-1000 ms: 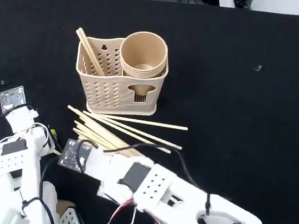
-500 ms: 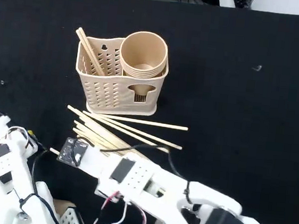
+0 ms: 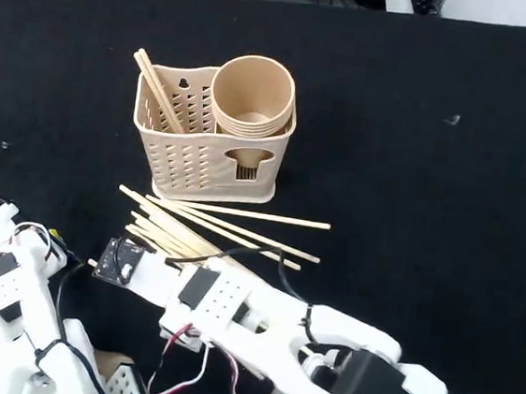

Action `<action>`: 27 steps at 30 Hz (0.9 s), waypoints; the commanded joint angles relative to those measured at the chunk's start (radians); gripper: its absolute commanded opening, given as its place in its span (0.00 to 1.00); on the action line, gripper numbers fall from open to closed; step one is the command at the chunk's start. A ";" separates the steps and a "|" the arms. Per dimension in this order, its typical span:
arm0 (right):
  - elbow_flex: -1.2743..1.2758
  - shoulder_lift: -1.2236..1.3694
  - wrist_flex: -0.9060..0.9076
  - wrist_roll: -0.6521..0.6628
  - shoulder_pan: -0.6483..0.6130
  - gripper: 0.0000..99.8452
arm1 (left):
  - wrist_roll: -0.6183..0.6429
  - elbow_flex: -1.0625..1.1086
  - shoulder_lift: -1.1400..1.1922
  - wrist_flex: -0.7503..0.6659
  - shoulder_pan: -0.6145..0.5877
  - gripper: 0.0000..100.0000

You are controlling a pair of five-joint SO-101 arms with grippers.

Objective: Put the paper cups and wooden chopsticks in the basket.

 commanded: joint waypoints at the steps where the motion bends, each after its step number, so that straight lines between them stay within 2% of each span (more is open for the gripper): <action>1: -0.042 -0.130 0.051 0.006 -0.012 0.22 | 0.008 -0.054 -0.015 -0.012 -0.010 0.21; 5: 0.024 -0.199 0.032 0.066 -0.008 0.22 | 0.008 -0.054 -0.015 -0.012 -0.010 0.21; 10: 0.048 -0.208 0.026 0.072 -0.011 0.22 | 0.008 -0.053 -0.015 -0.012 -0.010 0.21; 16: 0.082 -0.208 -0.078 0.066 -0.012 0.22 | 0.008 -0.053 -0.015 -0.012 -0.010 0.21; 24: 0.038 -0.209 0.002 0.066 -0.018 0.22 | 0.008 -0.053 -0.015 -0.012 -0.010 0.21; 27: 0.042 -0.206 0.002 0.063 -0.060 0.22 | 0.008 -0.054 -0.015 -0.012 -0.012 0.21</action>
